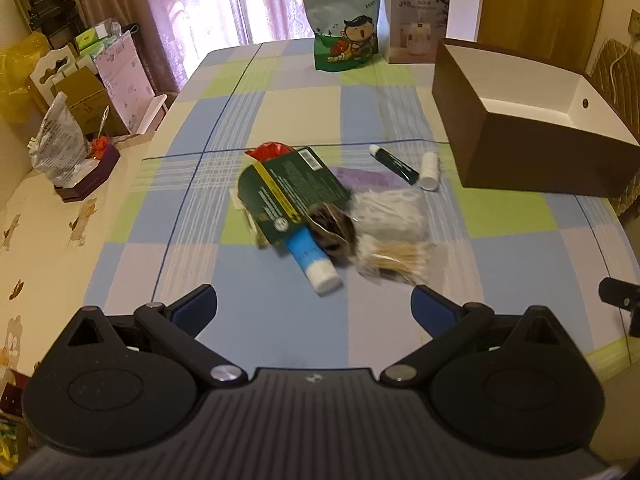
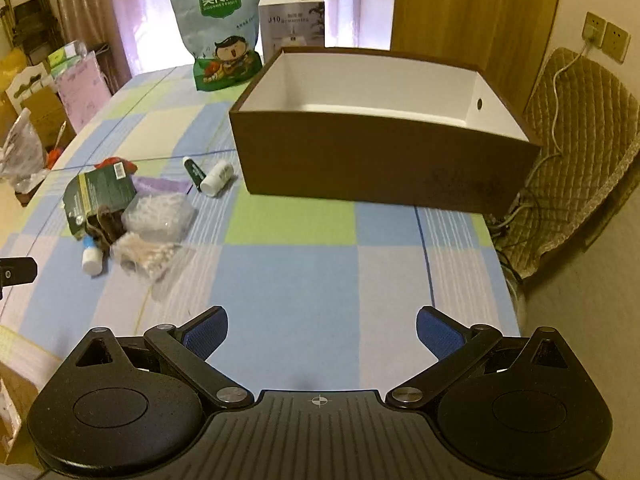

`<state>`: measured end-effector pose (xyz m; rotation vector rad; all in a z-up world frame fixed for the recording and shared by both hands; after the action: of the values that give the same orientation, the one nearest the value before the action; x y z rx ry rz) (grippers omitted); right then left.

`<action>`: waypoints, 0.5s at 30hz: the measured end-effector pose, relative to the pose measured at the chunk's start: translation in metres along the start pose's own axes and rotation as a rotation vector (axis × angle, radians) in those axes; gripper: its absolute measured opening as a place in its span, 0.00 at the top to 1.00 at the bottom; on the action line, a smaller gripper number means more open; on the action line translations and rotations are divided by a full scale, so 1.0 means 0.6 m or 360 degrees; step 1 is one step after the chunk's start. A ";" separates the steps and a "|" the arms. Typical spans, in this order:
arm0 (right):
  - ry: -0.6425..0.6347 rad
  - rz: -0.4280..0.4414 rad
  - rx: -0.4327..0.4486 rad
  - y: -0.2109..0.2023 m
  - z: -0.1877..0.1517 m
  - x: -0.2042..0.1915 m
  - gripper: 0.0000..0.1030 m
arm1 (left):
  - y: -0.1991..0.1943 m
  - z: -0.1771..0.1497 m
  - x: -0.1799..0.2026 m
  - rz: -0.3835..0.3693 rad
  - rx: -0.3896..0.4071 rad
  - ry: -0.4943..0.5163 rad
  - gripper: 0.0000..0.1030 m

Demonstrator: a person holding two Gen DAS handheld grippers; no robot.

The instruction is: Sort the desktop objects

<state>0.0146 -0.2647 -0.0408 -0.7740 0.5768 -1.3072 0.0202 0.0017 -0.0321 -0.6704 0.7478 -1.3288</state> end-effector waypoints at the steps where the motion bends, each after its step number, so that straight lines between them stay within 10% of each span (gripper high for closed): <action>1: -0.0001 0.0009 -0.0006 -0.001 -0.002 0.002 0.00 | -0.005 -0.006 0.006 0.0010 0.0016 -0.0004 0.01; 15: -0.0025 0.0107 -0.0069 -0.017 -0.027 0.025 0.00 | -0.052 -0.053 0.051 0.0028 -0.0030 -0.0092 0.01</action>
<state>-0.0014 -0.2830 -0.0425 -0.7934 0.6151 -1.2290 -0.0213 -0.0328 -0.0298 -0.7133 0.7187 -1.2824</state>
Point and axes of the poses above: each gripper's, at about its wrist camera, not at the fingertips, and y roughly the way its jaws point, x to its right, z to its top, the point moved 4 cm from there along y, roughly the way its jaws point, and after that the axes turned 5 degrees about -y, right-handed, at the moved point
